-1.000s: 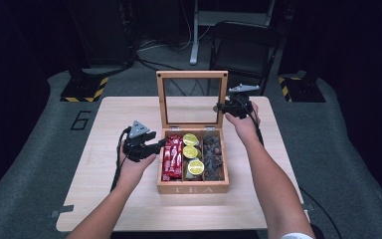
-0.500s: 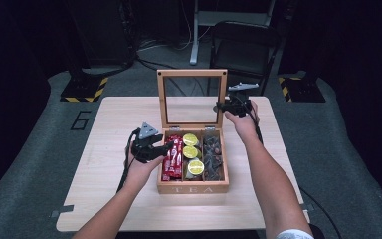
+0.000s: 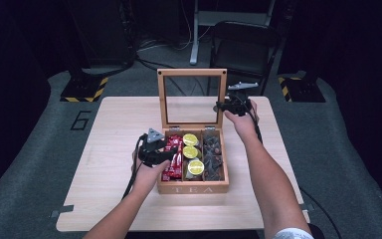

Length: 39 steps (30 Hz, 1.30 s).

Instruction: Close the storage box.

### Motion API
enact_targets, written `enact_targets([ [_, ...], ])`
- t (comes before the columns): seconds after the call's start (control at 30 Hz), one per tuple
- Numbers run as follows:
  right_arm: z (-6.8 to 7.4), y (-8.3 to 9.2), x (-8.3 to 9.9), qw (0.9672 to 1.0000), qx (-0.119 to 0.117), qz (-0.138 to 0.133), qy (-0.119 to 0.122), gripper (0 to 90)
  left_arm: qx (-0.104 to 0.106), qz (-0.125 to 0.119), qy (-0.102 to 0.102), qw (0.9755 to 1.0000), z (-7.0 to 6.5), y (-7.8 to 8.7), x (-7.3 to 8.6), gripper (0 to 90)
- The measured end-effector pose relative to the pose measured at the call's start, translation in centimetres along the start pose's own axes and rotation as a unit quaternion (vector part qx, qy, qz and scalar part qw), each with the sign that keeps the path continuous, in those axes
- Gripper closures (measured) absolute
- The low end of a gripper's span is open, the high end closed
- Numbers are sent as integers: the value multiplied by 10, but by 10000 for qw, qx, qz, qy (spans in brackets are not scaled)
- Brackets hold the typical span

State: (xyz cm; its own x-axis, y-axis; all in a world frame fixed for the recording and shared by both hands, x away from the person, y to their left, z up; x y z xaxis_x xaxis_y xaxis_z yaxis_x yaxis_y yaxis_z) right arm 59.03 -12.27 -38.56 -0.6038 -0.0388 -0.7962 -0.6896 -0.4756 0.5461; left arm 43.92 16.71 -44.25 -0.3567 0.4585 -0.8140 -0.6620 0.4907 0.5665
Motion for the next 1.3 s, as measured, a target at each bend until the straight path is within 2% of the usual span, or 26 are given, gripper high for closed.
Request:
enact_targets([
  [0.1,0,0,0,10000,-8,-2,10,638,-2,59,-57,10000,-4,-4,2,477],
  [0.27,0,0,0,10000,9,-1,13,637,-81,79,-35,9999,-10,-9,5,478],
  [0.33,0,0,0,10000,4,-3,14,637,-71,177,-46,9998,-11,-13,8,478],
  [0.47,0,-1,0,10000,-13,1,8,637,-152,285,42,9995,-13,-19,15,484],
  [0.5,-1,-1,0,10000,-20,0,-1,637,-186,289,-27,9994,-13,-20,15,492],
  [0.7,-2,-3,-1,10000,-43,8,-43,636,-174,291,-58,9994,-17,-21,15,634],
  [0.83,-2,-4,-2,10000,-19,25,-24,634,-173,262,77,9995,-17,-21,15,704],
  [1.0,-3,-4,-2,10000,-24,18,-39,634,-103,284,20,9995,-14,-17,15,829],
  [1.03,-3,-4,-2,10000,-27,14,-50,634,-114,232,114,9996,-14,-18,15,836],
  [1.07,-3,-4,-2,10000,-31,10,-52,635,-80,262,73,9996,-12,-17,15,840],
  [1.1,-3,-5,-2,10000,-33,7,-58,635,-100,208,182,9996,-13,-17,15,844],
  [1.3,-3,-5,-1,10000,-45,1,-81,634,-112,168,235,9995,-14,-16,14,855],
])
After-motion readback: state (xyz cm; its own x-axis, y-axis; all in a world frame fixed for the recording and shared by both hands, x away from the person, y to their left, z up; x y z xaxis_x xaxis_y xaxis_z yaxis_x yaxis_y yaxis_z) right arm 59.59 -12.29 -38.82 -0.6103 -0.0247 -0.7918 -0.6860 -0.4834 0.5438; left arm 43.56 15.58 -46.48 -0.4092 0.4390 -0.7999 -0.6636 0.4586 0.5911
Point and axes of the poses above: each handheld gripper's, and its own axes: y roughly backward along the jaws, x roughly out of its underside, z roughly to its left, the point moved 1 cm from there along -y, roughly forward along the jaws, and after that the axes turned 14 degrees about -y, right-handed, at the moved point
